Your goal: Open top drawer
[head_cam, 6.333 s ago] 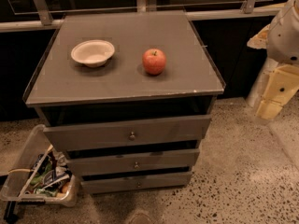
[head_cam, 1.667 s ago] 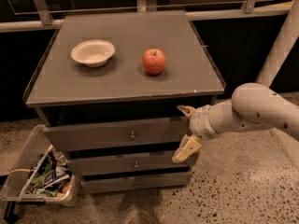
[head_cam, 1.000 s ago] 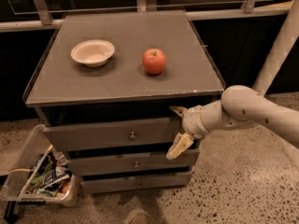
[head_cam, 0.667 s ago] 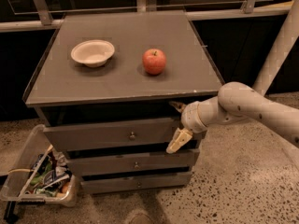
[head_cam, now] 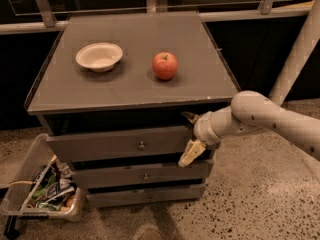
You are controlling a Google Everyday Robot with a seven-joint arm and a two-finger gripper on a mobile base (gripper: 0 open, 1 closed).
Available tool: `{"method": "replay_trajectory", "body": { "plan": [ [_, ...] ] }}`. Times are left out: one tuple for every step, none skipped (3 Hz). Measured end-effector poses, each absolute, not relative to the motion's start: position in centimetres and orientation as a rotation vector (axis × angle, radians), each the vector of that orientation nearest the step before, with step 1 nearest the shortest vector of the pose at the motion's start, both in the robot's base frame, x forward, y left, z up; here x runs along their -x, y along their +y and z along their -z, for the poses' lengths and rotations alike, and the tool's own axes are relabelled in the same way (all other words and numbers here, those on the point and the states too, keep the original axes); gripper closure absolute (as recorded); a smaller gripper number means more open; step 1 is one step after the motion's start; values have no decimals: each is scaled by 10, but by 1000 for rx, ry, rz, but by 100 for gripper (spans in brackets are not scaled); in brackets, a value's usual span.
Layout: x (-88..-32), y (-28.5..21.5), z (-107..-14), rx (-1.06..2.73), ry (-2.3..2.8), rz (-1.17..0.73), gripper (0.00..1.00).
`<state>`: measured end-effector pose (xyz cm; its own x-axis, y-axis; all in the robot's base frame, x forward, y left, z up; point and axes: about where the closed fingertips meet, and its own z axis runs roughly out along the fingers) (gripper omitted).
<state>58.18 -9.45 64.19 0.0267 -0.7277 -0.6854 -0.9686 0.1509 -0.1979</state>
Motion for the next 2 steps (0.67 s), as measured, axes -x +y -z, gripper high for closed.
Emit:
{"method": "replay_trajectory", "body": {
  "plan": [
    [-582, -94, -642, 1630, 1754, -453, 18],
    [-582, -94, -642, 1630, 1754, -453, 42]
  ]
}}
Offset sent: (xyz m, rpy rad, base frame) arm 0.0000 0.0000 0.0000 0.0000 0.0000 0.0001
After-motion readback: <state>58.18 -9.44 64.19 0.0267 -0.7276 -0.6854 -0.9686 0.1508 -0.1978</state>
